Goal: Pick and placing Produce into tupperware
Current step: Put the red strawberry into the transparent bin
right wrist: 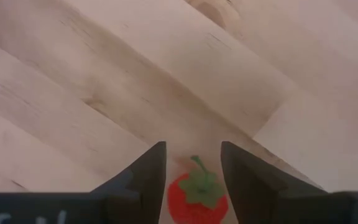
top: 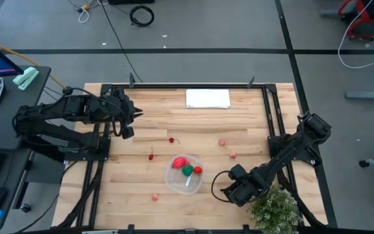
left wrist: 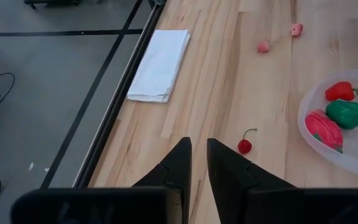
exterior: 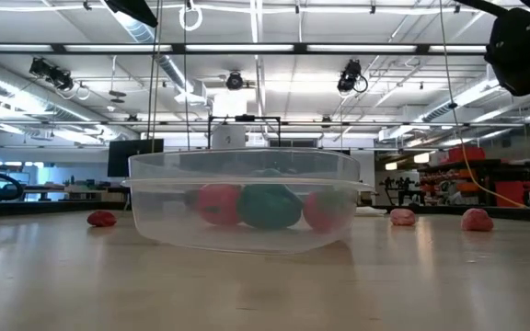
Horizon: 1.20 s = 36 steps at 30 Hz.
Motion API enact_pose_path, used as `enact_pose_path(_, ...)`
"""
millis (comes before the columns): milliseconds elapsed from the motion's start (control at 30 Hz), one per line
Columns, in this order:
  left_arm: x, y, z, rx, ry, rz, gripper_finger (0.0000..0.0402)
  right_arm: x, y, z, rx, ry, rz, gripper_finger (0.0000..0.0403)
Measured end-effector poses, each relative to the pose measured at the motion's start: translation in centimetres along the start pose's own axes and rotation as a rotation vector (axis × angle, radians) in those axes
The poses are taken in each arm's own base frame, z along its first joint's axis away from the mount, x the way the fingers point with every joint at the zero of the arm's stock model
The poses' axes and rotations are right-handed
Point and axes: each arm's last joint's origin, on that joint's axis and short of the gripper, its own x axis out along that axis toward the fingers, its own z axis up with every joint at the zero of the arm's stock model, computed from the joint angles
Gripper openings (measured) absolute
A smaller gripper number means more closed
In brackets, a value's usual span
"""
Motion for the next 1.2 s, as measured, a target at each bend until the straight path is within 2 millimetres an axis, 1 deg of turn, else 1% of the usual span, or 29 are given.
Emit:
enact_pose_path(267,0.0,0.0,0.0,0.0,0.0,0.0,0.0059,-0.1,-0.1,-0.7,0.016,0.005,0.004,0.0143)
enact_pose_path(433,0.0,0.0,0.0,0.0,0.0,0.0,0.0053,-0.1,-0.1,-0.9,0.02,0.005,0.006,0.0121)
enact_pose_path(700,0.0,0.0,0.0,0.0,0.0,0.0,0.0059,0.0,-0.1,-0.9,0.02,0.004,0.005,0.0079)
enact_pose_path(1000,0.0,0.0,0.0,0.0,0.0,0.0,0.0052,1.9,-1.0,-0.9,0.026,0.01,0.036,0.0026)
enact_pose_path(1100,0.0,0.0,0.0,0.001,0.0,0.0,0.0056,2.1,-1.1,-0.9,0.026,-0.004,0.034,0.0007)
enact_pose_path(1200,0.0,0.0,0.0,0.0,0.0,-0.001,0.0059,1.9,-1.0,-0.7,0.033,-0.043,0.047,0.0006)
